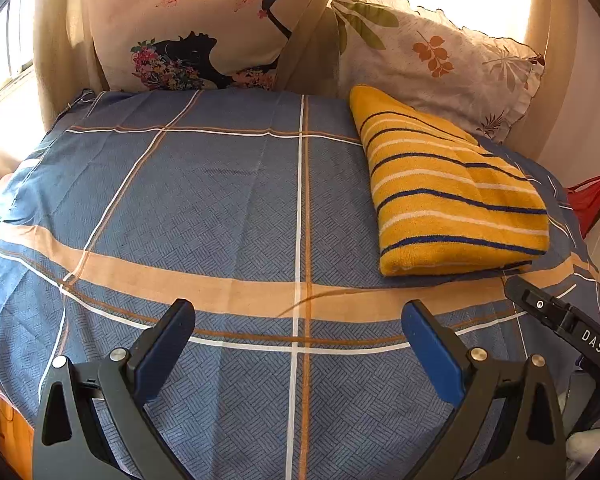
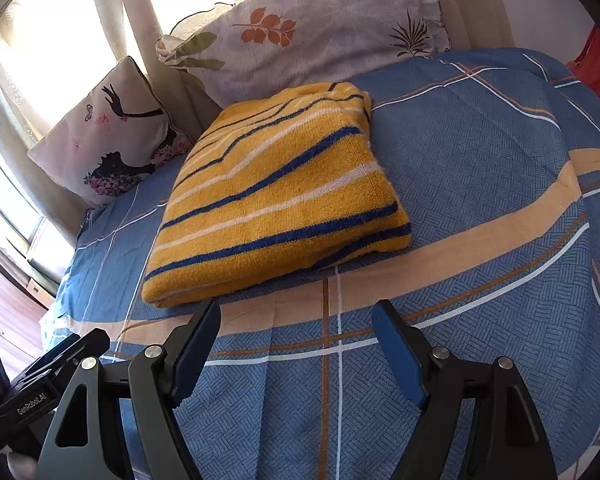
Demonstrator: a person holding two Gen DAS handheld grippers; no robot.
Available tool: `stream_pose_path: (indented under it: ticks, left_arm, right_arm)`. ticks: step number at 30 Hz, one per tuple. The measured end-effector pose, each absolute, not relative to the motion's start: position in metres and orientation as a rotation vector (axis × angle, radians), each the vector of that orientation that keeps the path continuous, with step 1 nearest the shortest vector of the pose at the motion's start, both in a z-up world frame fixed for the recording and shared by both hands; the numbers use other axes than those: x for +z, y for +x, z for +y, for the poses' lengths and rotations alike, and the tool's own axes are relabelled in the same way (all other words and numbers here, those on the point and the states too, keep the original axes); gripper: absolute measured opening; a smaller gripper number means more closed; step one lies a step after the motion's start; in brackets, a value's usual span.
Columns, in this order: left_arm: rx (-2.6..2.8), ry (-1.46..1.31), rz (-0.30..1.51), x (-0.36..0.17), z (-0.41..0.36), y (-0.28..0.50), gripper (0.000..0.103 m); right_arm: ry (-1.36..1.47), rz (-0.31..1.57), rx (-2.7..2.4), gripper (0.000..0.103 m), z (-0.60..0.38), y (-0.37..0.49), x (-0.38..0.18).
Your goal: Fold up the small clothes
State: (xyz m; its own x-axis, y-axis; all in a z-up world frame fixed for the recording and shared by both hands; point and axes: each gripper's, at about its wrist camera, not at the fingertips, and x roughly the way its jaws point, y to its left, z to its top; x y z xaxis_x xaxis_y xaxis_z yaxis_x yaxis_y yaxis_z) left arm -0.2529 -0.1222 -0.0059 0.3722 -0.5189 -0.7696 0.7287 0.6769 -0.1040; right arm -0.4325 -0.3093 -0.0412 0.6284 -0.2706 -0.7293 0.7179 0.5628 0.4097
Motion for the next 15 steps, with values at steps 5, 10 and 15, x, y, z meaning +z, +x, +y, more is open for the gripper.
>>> stream_pose_path:
  ticks: [5,10,15]
  left_arm:
    - [-0.812,0.262,0.889,-0.011,-0.120,-0.249,0.103]
    - [-0.822,0.260,0.900,-0.014,-0.120,-0.245,0.103]
    - [-0.820,0.247,0.903,-0.014,-0.116,-0.242,0.103]
  right_arm:
    - [0.756,0.670,-0.640,0.083,-0.308,-0.428,-0.042]
    - [0.743,0.684,-0.645,0.084,-0.306,-0.424,-0.042]
    - [0.740,0.688,-0.648,0.085,-0.305,-0.421,-0.043]
